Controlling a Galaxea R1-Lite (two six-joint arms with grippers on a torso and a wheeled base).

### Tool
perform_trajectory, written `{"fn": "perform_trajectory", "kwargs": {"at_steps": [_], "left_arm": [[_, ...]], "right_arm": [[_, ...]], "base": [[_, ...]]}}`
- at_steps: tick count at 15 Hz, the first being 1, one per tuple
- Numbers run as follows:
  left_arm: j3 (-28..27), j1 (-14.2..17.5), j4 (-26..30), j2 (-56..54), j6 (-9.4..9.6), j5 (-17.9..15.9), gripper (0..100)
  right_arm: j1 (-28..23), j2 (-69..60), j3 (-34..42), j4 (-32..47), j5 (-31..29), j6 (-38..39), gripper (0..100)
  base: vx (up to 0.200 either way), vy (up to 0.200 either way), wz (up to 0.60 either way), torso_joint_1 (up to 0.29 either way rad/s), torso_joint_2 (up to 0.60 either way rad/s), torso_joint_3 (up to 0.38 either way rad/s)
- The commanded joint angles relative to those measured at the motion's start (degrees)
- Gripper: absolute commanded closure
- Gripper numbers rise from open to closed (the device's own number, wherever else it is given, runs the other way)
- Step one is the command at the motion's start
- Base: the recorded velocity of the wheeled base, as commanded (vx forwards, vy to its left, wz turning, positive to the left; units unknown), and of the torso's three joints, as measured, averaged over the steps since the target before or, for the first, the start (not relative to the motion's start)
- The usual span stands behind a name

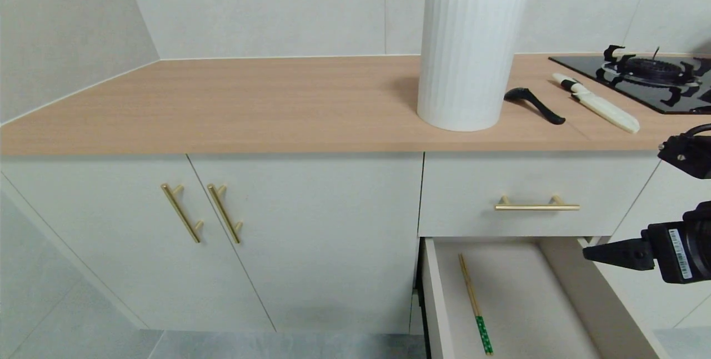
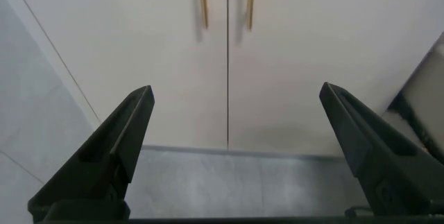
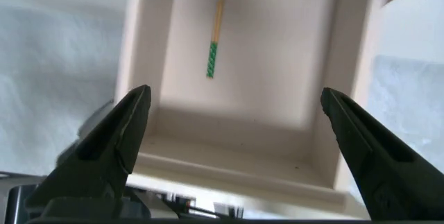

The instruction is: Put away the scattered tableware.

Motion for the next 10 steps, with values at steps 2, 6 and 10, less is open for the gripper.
{"fn": "perform_trajectory", "kwargs": {"at_steps": [2,6,10], "left_arm": [[0.00,0.02,-0.02,0.00,-0.01,0.03,0],[0.00,0.02,-0.02,0.00,-0.01,0.03,0],[0.00,0.02,-0.02,0.00,-0.01,0.03,0]], "right_arm": [[-0.05,0.14,0.35,-0.12,-0.10,0.01,0],[-0.05,0.05,1.22,-1.26,-0.01,-1.22,0],[-0.05,0.23,2.45,-2.84,-0.01,-1.66,0]], "base": [[0.000,0.000,0.00,0.122,-0.51,-0.303],[0.000,0.000,0.00,0.167,-0.47,-0.300],[0.000,0.000,0.00,0.182,-0.48,-0.290]]}}
